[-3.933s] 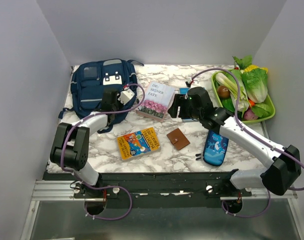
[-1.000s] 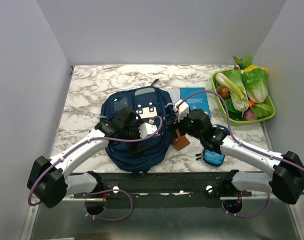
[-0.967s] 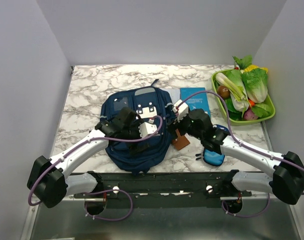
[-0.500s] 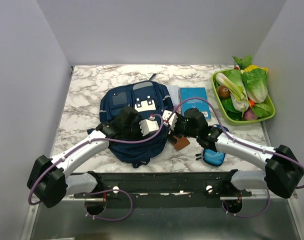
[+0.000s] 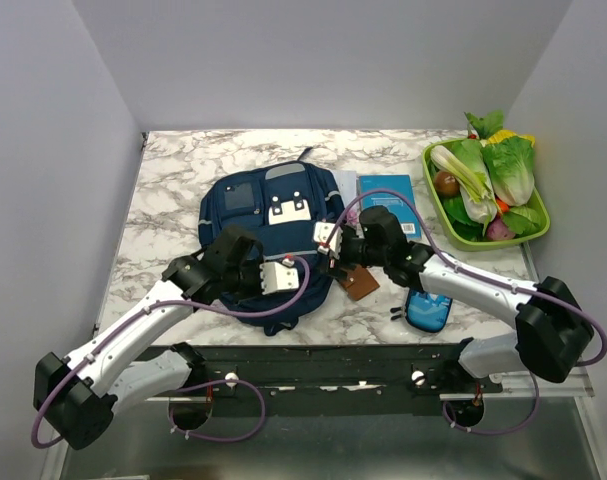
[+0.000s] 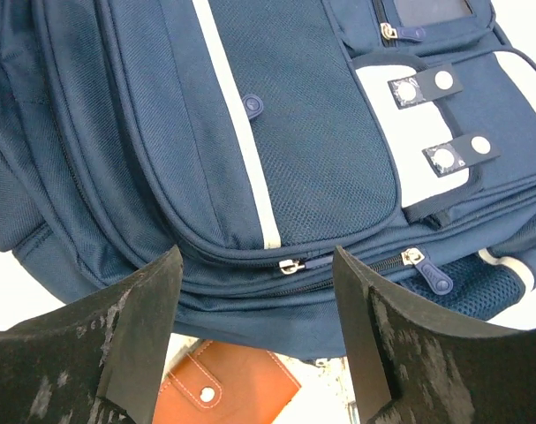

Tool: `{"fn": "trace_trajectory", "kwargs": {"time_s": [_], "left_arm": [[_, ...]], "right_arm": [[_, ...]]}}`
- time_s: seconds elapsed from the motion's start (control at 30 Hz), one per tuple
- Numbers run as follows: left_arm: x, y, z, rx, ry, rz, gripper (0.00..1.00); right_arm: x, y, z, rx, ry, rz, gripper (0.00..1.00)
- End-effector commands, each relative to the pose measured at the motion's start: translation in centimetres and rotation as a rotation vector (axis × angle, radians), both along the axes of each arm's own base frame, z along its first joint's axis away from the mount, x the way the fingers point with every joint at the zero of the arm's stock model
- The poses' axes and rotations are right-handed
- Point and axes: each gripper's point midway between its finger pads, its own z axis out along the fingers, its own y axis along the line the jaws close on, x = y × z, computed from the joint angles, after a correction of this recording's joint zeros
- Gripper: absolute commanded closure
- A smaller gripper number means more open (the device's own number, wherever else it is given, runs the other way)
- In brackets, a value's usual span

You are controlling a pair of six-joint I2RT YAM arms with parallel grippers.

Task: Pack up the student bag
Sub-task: Unzip the student bag at the center of the board.

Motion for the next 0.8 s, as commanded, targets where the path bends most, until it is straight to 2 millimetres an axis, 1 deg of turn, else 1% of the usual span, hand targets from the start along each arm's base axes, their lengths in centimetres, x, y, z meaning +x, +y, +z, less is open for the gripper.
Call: {"fn": "trace_trajectory", "kwargs": {"time_s": [0.0, 0.07, 0.1, 0.13, 0.17, 0.2, 0.23, 0.27, 0.3, 0.33, 0.37, 0.4, 0.43, 0.47, 0.53, 0.57, 0.6, 0.63, 0.67, 0.7, 0.77], "left_arm": [[-2.2, 1.9, -0.9, 0.074, 0.034, -0.081, 0.64], [-0.8, 1.6, 0.1, 0.044, -0.023, -0.038, 0.62], [-0.3, 1.2, 0.5, 0.014, -0.021, 0.011, 0.56], [0.6, 0.6, 1.4, -0.022, -0.049, 0.029, 0.54], [1.1, 0.2, 1.8, -0.046, -0.054, 0.052, 0.51], [1.7, -0.3, 1.9, -0.068, -0.042, 0.095, 0.48], [2.5, -0.9, 2.8, -0.097, -0.061, 0.106, 0.47], [2.7, -1.2, 3.0, -0.106, -0.057, 0.114, 0.46], [3.0, -1.5, 2.8, -0.107, -0.039, 0.119, 0.46], [3.2, -1.8, 3.3, -0.117, -0.039, 0.118, 0.46], [3.2, -1.9, 3.4, -0.118, -0.034, 0.115, 0.46], [3.2, -2.1, 3.3, -0.119, -0.027, 0.111, 0.46], [3.1, -2.1, 3.4, -0.121, -0.025, 0.108, 0.46], [3.1, -2.1, 3.4, -0.120, -0.023, 0.106, 0.46], [3.0, -2.1, 3.2, -0.118, -0.019, 0.107, 0.46], [3.0, -2.0, 3.1, -0.116, -0.017, 0.110, 0.45], [3.0, -2.0, 3.0, -0.117, -0.018, 0.109, 0.44], [3.0, -2.0, 2.9, -0.115, -0.018, 0.111, 0.44], [3.0, -2.0, 2.9, -0.117, -0.020, 0.113, 0.44], [3.1, -2.0, 2.9, -0.115, -0.019, 0.114, 0.44], [3.2, -2.1, 3.1, -0.118, -0.027, 0.113, 0.44]], "right_arm": [[0.3, 0.3, -0.2, -0.022, -0.008, 0.030, 0.23], [1.4, -0.2, 0.3, 0.001, -0.015, -0.006, 0.23], [1.7, -0.3, 0.7, 0.028, 0.013, -0.038, 0.23], [2.2, -0.5, 1.3, 0.055, 0.027, -0.066, 0.23], [3.2, -0.9, 2.5, 0.104, 0.030, -0.103, 0.23], [3.4, -1.1, 2.9, 0.153, 0.097, -0.148, 0.23], [3.9, -1.3, 3.6, 0.186, 0.123, -0.183, 0.23], [5.2, -1.8, 4.3, 0.212, 0.142, -0.248, 0.23], [5.6, -1.8, 4.4, 0.249, 0.220, -0.306, 0.23], [6.0, -1.9, 4.4, 0.255, 0.258, -0.333, 0.24], [6.2, -1.7, 4.5, 0.243, 0.300, -0.344, 0.25], [6.3, -1.5, 3.5, 0.234, 0.360, -0.371, 0.28], [6.5, -1.4, 3.1, 0.236, 0.398, -0.398, 0.29], [6.3, -1.4, 2.5, 0.222, 0.441, -0.411, 0.30], [6.2, -0.8, 1.7, 0.232, 0.511, -0.430, 0.36], [5.8, -0.4, 1.6, 0.242, 0.556, -0.425, 0.37], [5.6, -0.2, 1.4, 0.252, 0.601, -0.430, 0.41], [5.4, 0.1, 0.7, 0.250, 0.638, -0.436, 0.43], [5.2, 0.2, 0.4, 0.251, 0.670, -0.441, 0.44], [5.1, 0.3, 0.0, 0.259, 0.712, -0.463, 0.49], [4.8, 0.3, -0.9, 0.260, 0.749, -0.487, 0.52]]}}
